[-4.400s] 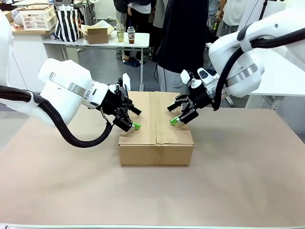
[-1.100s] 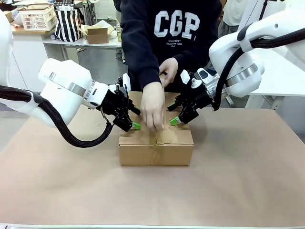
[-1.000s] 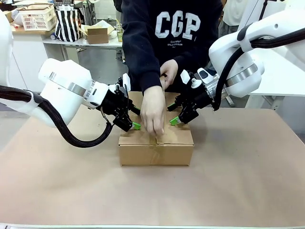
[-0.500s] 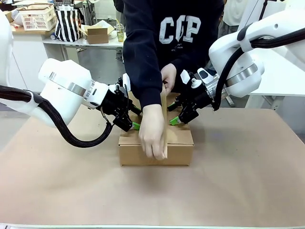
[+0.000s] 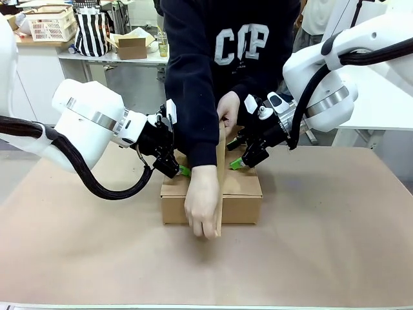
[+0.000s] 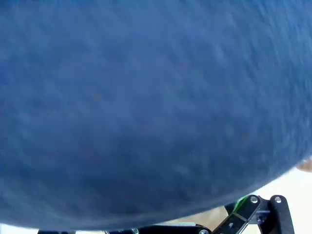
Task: Pack the gift set into the box.
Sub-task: Press and hold the closed box until the human finishes sealing it.
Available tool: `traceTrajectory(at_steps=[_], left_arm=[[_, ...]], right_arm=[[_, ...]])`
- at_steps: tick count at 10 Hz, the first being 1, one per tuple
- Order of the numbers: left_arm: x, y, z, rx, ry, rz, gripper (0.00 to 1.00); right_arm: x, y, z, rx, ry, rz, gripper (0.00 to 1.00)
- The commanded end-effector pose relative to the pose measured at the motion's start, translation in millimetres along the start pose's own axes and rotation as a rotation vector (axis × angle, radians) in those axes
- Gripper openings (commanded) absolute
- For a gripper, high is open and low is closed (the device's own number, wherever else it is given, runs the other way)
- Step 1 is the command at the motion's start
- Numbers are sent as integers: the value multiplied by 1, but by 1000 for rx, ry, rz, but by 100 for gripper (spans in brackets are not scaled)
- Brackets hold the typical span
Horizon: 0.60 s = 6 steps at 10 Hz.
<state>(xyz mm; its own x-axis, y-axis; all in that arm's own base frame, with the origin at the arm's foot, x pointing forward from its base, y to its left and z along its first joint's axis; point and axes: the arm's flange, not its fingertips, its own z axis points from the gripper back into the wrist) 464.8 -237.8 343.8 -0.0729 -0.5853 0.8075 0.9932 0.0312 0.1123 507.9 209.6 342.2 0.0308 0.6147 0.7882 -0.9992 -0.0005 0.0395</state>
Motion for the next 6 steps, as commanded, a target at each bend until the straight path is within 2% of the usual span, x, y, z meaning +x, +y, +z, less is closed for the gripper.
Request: traceTrajectory(at_steps=[1,6], left_arm=[[-3,-3,-1,1,8,-11,100],[-3,-3,-1,1,8,-11,100]], right_arm=[[-1,1,-1,0,0,7,100],[-1,1,-1,0,0,7,100]])
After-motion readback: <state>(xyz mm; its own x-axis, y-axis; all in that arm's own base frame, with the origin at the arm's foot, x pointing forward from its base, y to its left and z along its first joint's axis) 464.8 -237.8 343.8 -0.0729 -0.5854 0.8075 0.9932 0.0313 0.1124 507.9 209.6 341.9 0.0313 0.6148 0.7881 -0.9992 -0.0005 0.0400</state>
